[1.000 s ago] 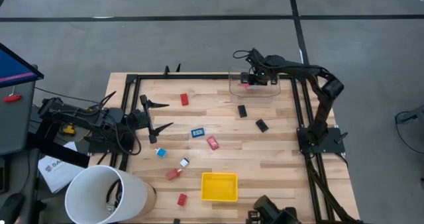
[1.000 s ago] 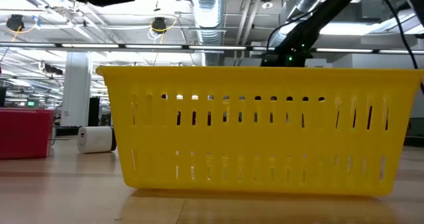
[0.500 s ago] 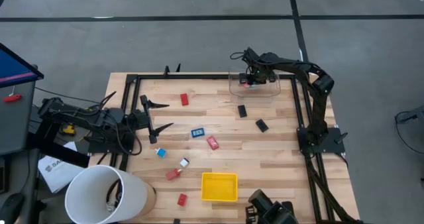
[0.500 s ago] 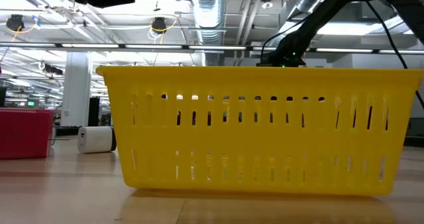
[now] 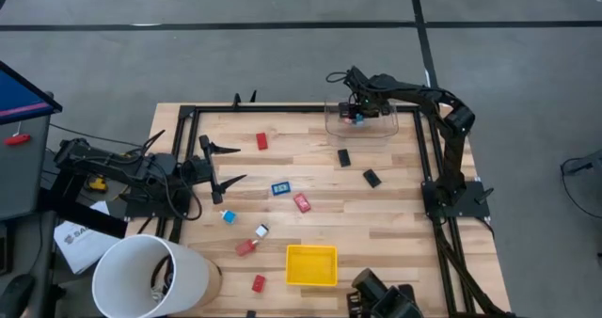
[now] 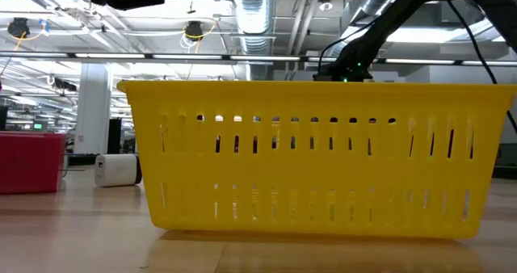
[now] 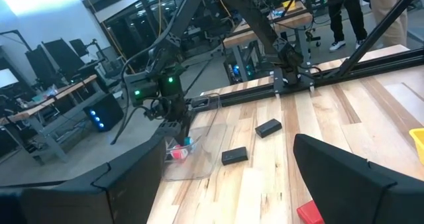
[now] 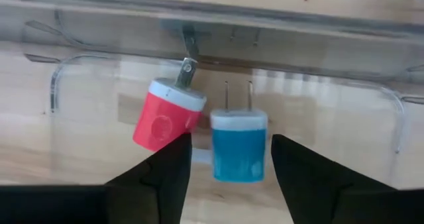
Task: Pick & Place Office items
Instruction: Put the blue charger adapter into the transparent bin
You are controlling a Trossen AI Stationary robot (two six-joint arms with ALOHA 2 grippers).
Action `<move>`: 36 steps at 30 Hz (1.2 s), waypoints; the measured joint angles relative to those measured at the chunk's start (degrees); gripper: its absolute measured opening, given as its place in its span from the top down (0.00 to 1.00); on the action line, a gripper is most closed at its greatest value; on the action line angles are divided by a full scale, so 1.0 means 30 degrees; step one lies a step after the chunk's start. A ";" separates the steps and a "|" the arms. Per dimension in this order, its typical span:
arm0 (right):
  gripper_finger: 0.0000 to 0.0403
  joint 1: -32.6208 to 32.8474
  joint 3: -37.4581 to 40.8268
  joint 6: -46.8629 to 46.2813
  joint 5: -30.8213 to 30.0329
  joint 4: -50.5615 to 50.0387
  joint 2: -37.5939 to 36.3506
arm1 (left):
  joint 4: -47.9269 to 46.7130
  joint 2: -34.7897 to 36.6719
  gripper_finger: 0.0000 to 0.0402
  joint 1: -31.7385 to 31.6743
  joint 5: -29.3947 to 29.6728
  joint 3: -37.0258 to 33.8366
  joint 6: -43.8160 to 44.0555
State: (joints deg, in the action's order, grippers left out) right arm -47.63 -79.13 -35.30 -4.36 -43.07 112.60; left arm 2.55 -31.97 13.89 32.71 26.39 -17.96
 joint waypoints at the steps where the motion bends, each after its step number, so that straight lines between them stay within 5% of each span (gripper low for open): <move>1: 0.50 0.0039 0.0000 0.0044 0.0006 0.0173 0.0000 | 0.0000 0.0000 0.18 0.0000 0.0000 0.0000 0.0000; 9: 0.52 0.0230 0.0007 0.0764 0.0086 0.0949 -0.1092 | -0.0102 0.0000 0.18 0.0000 0.0001 0.0000 0.0000; 19: 0.53 0.1572 0.0000 0.1558 -0.1015 -0.1838 -0.6105 | -0.0211 0.0000 0.18 0.0000 0.0007 0.0000 0.0000; 36: 0.53 1.6906 0.0007 -0.3801 -0.6860 -0.4937 -0.9345 | -0.1971 -0.0007 0.18 0.0004 -0.0933 0.0146 0.1577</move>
State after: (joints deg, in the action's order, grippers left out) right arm 3.09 -79.11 -46.70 -24.94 -57.88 84.56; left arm -3.37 -31.99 13.90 29.91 26.83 -13.22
